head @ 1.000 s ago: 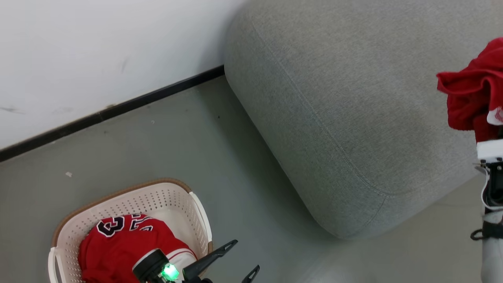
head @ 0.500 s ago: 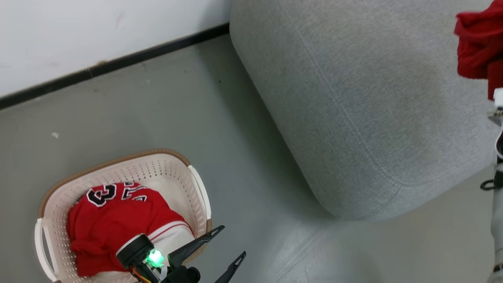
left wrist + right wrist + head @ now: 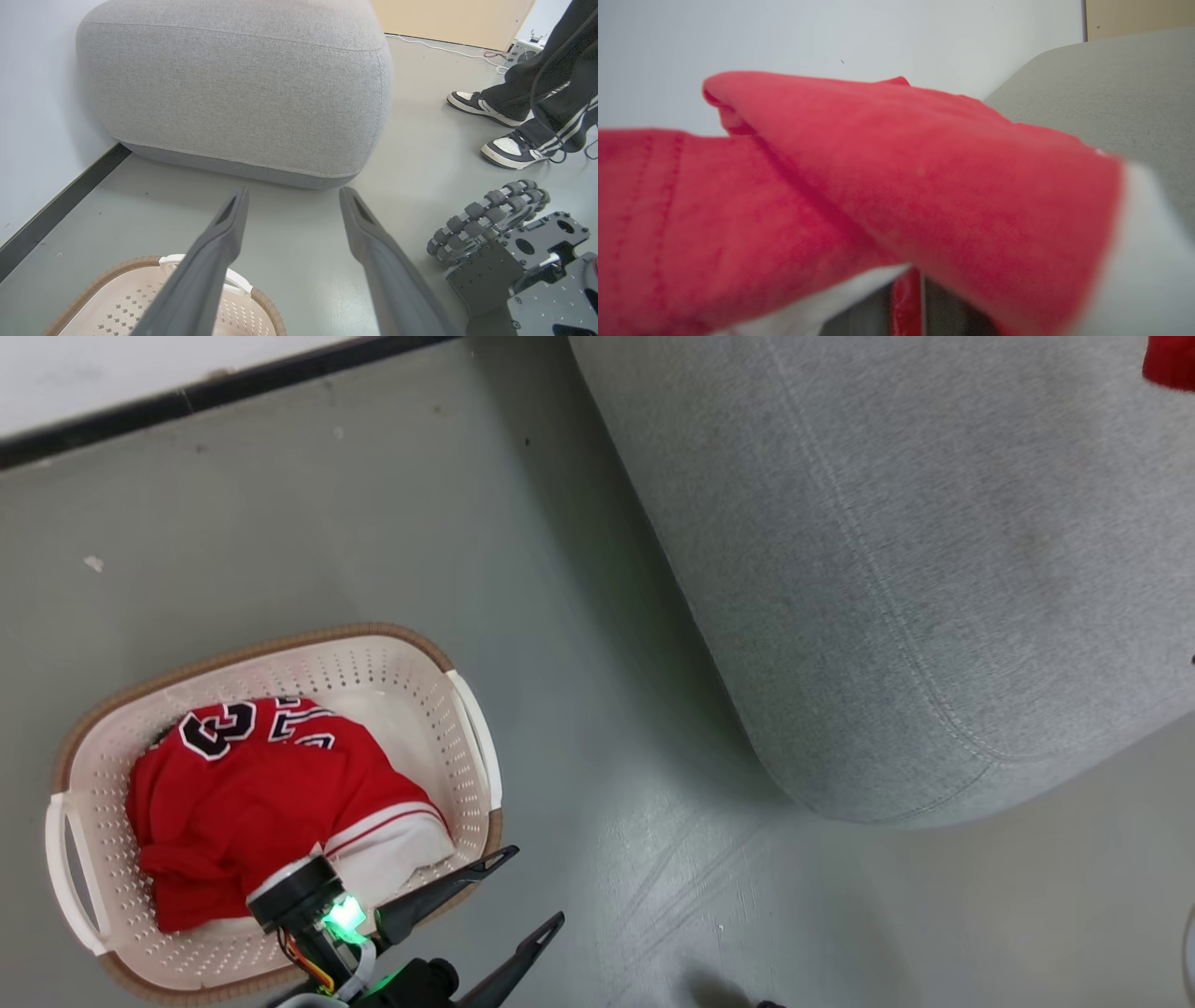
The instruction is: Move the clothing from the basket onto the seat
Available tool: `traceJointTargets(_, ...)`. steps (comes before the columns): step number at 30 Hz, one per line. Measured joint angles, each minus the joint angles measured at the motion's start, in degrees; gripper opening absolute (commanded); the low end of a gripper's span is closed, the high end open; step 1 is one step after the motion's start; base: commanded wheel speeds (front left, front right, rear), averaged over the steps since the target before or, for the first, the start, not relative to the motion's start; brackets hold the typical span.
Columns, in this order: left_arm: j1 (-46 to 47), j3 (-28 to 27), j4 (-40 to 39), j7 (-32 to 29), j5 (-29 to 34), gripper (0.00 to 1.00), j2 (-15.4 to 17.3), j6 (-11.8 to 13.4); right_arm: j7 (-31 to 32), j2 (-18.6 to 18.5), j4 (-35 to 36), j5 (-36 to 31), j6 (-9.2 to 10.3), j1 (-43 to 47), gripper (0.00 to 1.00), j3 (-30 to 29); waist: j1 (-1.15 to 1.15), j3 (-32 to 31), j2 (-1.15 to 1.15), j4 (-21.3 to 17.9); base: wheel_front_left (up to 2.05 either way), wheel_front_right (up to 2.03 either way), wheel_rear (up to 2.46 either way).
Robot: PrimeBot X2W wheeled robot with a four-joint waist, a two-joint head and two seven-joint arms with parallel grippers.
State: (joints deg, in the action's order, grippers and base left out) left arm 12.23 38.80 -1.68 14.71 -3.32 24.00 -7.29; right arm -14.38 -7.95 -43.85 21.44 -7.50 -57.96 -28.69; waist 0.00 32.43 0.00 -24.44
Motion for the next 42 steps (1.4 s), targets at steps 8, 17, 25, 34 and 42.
traceJointTargets(8, 1.49, 0.31, -2.6, 0.0, 0.94, 1.0, 1.53, 0.0, 0.0, -1.77, -4.46, 0.14, 0.0, -2.87, 0.0, -4.55, 0.0, 3.32, 0.0, 0.51, 0.0, 0.0, 0.0)
traceJointTargets(17, 1.77, -1.27, -3.16, 0.0, 1.33, 1.0, 2.5, 0.0, 0.0, -1.77, -10.72, 1.14, 0.0, -4.14, 0.0, -11.36, 0.0, 6.97, 0.0, 1.2, 0.0, 0.0, 0.0)
traceJointTargets(25, 3.29, -1.93, -3.83, 0.0, 1.34, 1.0, 3.64, 0.0, -0.01, -1.88, -11.59, 0.59, 0.0, -6.9, 0.0, -14.1, 0.0, 9.56, 0.0, 1.55, 0.0, 0.0, 0.0)
traceJointTargets(34, 4.69, -2.07, -4.19, 0.0, 1.34, 1.0, 4.7, 0.0, -0.01, -2.94, -12.76, -3.38, 0.0, -7.88, 1.0, -16.73, 0.0, 11.62, 0.0, 1.6, 0.0, 0.0, 0.0)
traceJointTargets(42, 6.24, -2.12, -4.41, 0.0, 1.35, 1.0, 4.72, 0.0, -0.09, -1.03, -12.36, -5.6, 0.0, -8.25, 1.0, -17.77, 0.0, 12.2, 0.0, 1.56, 0.0, 0.0, 0.0)
